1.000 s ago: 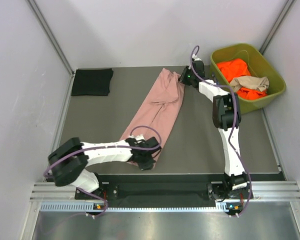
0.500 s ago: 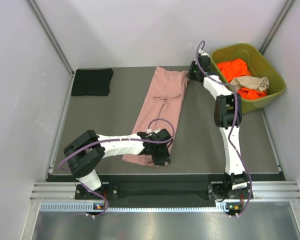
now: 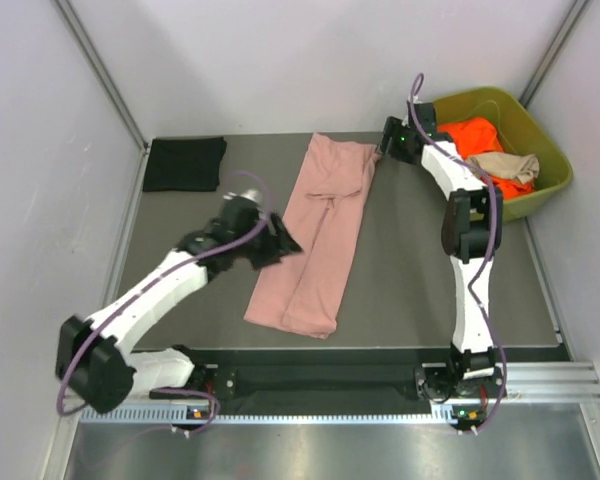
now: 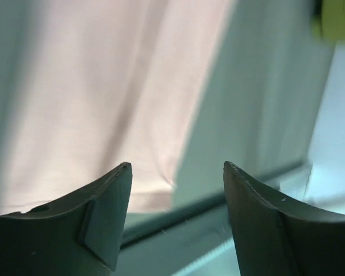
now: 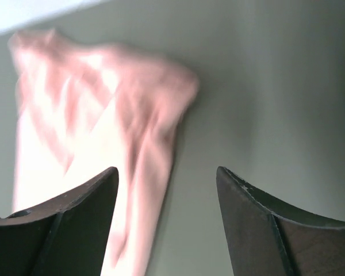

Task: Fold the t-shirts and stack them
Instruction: Fold the tshirt

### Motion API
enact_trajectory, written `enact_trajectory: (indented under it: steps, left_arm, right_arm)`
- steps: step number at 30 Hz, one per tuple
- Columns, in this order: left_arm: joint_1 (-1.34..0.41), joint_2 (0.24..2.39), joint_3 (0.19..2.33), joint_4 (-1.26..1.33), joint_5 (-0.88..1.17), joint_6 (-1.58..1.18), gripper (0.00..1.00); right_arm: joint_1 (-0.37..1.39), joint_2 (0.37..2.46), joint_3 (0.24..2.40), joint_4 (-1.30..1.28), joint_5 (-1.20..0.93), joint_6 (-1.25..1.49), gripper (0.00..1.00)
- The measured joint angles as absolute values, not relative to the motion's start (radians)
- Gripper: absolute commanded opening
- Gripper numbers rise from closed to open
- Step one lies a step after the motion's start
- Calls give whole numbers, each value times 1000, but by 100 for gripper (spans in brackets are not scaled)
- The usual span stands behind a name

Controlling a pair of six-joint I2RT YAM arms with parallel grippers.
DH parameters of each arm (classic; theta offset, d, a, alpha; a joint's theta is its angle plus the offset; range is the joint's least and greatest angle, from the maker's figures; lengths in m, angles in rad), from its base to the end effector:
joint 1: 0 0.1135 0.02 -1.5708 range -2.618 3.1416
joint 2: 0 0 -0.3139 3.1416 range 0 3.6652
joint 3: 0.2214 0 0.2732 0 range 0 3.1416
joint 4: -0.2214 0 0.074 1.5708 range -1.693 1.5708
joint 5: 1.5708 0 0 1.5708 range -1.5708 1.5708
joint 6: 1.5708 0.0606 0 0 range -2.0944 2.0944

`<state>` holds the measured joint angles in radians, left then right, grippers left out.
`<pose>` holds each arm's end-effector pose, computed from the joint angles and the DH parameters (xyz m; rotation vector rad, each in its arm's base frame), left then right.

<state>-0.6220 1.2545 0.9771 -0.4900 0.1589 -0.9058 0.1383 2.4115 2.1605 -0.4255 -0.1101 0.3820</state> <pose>0.2313 -0.1776 0.3036 -0.2723 2.5097 -0.8864 0.6247 0.0937 0.2307 0.2167 2.2633 0.4014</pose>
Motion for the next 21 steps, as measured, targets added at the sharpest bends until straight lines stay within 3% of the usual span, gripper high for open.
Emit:
enact_trajectory:
  steps: [3, 4, 8, 15, 21]
  left_arm:
    - [-443, 1133, 919, -527, 143, -825, 74]
    - [-410, 1121, 910, -545, 140, -802, 80]
    - [-314, 1170, 884, -580, 175, -719, 89]
    - [-86, 1349, 870, -615, 320, -614, 86]
    - [-72, 1438, 868, -645, 431, -565, 85]
  right_arm:
    - [153, 2234, 1988, -467, -160, 410, 73]
    - [160, 2176, 1940, -476, -183, 418, 73]
    - [202, 1924, 1700, -464, -270, 437, 76]
    - [389, 1528, 1110, -395, -417, 499, 75]
    - [551, 1352, 731, -311, -487, 613, 66]
